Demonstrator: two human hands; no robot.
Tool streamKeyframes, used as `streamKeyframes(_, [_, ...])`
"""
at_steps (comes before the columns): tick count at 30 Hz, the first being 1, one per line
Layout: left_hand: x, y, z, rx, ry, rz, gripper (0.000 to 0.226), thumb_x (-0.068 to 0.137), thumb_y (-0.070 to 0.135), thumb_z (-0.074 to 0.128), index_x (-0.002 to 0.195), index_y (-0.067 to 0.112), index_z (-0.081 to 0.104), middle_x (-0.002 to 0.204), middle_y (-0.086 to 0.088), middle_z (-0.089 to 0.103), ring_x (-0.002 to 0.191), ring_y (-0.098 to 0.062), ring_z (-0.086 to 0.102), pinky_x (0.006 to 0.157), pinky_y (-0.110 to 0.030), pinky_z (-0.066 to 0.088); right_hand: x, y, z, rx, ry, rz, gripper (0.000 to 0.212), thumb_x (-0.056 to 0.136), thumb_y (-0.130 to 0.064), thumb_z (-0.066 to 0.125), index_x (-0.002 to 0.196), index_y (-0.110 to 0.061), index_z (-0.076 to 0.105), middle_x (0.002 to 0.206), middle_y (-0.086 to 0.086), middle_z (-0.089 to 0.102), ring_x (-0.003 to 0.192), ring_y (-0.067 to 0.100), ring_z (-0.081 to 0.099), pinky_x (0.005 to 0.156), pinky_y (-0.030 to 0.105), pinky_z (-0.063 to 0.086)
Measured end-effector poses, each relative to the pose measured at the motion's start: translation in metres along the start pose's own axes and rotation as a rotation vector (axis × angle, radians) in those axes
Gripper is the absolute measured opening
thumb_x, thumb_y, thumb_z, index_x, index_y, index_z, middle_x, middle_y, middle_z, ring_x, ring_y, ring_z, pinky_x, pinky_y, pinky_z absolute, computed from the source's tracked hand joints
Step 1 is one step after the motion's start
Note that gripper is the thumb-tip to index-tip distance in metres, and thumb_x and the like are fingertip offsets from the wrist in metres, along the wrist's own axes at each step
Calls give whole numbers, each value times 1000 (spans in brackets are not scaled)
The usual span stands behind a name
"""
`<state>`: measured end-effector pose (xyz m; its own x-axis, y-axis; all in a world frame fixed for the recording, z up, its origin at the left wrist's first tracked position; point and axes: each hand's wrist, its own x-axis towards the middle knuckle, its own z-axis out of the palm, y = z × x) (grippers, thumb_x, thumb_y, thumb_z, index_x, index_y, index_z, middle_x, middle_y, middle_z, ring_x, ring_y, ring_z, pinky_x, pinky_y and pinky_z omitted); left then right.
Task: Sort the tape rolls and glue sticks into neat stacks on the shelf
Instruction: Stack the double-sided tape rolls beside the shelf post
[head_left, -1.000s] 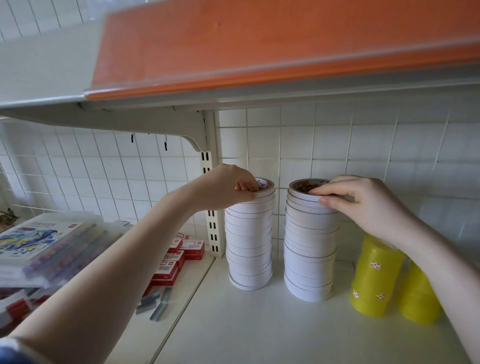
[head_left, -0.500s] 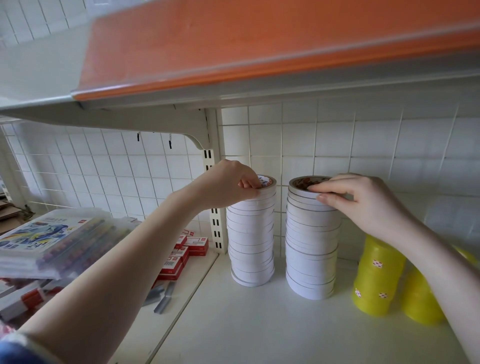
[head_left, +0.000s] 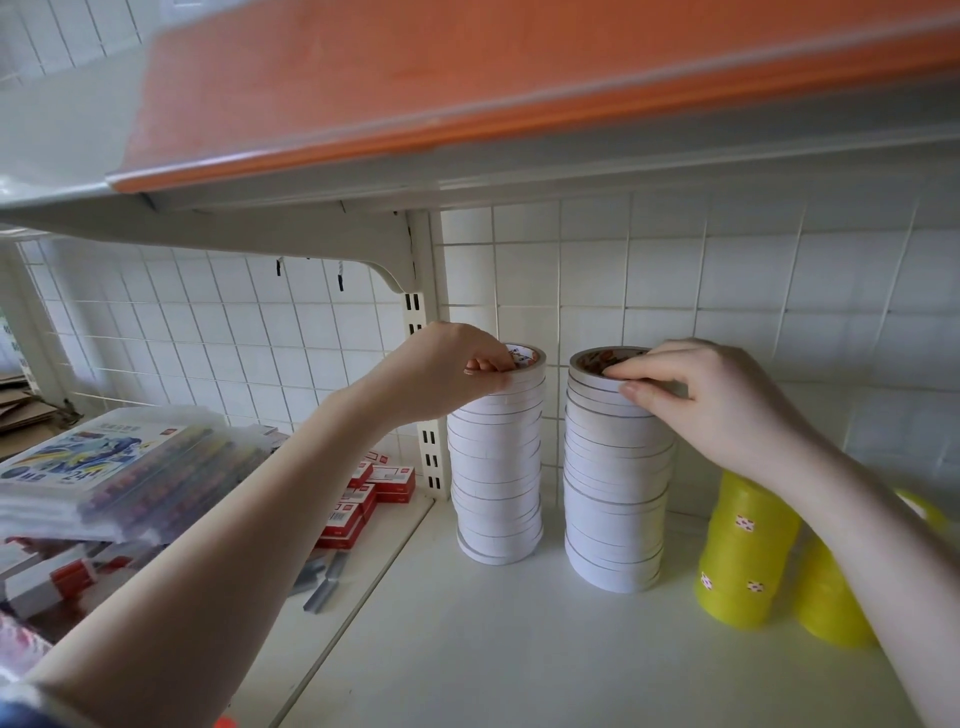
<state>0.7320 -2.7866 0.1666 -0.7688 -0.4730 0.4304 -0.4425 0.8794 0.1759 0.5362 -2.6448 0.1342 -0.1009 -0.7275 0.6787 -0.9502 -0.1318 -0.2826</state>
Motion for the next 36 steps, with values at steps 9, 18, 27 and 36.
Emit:
streamKeyframes(9, [-44, 2, 20, 26, 421, -37, 33, 86, 18, 64, 119, 17, 62, 114, 1, 60, 106, -18, 52, 87, -22, 35, -14, 4, 2, -13, 138, -72, 29, 87, -10, 61, 116, -13, 66, 106, 4, 65, 100, 25, 58, 86, 39, 46])
streamKeyframes(18, [-109, 31, 53, -30, 420, -162, 36, 86, 24, 63, 121, 15, 59, 123, 0, 56, 114, -21, 48, 89, -28, 37, -102, 3, -17, -263, 362, 174, 32, 82, -22, 54, 103, -5, 69, 98, 15, 66, 89, 35, 62, 79, 33, 39])
streamKeyframes(27, [-151, 116, 94, -187, 270, -47, 39, 87, 26, 63, 124, 15, 57, 124, 0, 54, 114, -25, 46, 90, -33, 38, -242, -7, -70, -557, 310, 382, 17, 77, -5, 72, 94, -1, 70, 86, 20, 67, 77, 39, 64, 68, 46, 53])
streamKeyframes(36, [-137, 283, 143, -314, 164, 141, 40, 85, 26, 65, 123, 13, 58, 123, -6, 55, 114, -30, 47, 95, -34, 36, -366, 26, -178, -739, 415, 585, 22, 69, -3, 78, 90, -1, 71, 79, 19, 67, 70, 38, 64, 65, 44, 52])
